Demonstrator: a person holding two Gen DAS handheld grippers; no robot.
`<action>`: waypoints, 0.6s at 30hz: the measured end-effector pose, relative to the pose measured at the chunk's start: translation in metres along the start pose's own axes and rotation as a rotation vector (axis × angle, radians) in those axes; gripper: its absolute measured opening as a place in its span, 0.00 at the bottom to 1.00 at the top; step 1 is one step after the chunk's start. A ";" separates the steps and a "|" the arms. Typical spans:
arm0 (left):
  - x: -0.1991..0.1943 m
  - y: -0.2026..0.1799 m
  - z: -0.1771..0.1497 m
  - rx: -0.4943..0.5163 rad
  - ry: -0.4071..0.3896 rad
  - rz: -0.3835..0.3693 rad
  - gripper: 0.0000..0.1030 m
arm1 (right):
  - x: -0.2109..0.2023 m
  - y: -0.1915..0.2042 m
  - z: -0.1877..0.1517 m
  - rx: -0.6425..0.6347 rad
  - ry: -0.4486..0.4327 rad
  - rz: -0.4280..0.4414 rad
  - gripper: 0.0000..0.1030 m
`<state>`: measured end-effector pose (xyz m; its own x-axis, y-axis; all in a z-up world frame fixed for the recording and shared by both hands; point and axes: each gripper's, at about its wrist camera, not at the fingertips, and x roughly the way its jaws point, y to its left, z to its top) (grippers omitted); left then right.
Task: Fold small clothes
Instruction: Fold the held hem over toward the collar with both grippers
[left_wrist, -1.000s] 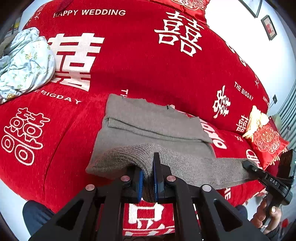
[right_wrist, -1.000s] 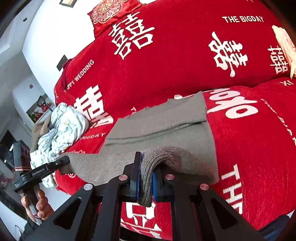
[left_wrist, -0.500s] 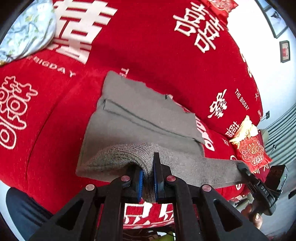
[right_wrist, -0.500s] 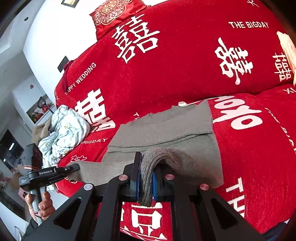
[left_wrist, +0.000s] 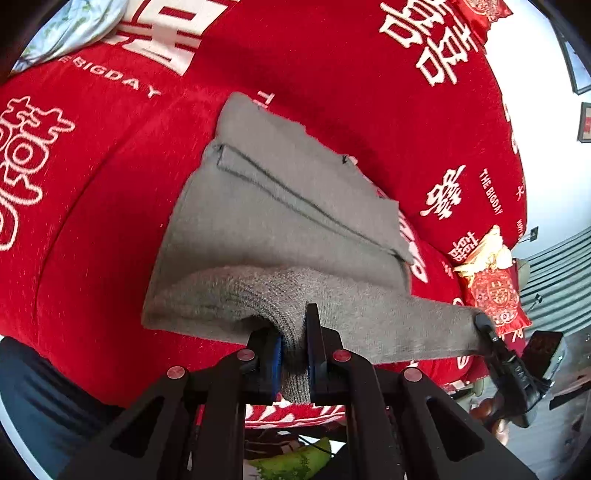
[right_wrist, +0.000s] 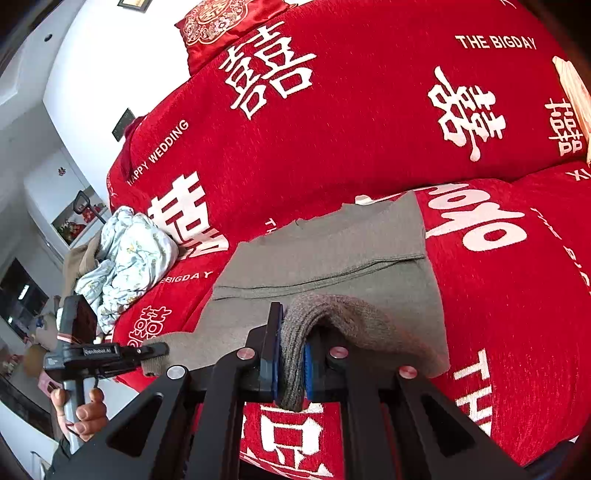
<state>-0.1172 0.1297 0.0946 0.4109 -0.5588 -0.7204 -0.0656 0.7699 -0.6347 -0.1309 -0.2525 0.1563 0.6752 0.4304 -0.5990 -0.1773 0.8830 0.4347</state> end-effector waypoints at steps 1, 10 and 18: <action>0.003 0.004 -0.002 -0.001 0.005 0.011 0.09 | 0.001 0.000 0.000 0.001 0.001 0.000 0.10; -0.027 -0.020 0.022 0.063 -0.100 -0.016 0.09 | -0.001 0.000 0.021 -0.008 -0.022 -0.005 0.10; -0.013 -0.017 0.069 -0.045 -0.043 -0.124 0.09 | 0.018 -0.014 0.053 0.039 -0.007 0.015 0.10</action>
<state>-0.0587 0.1448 0.1340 0.4570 -0.6344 -0.6234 -0.0524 0.6805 -0.7309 -0.0783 -0.2670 0.1751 0.6780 0.4423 -0.5871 -0.1597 0.8683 0.4697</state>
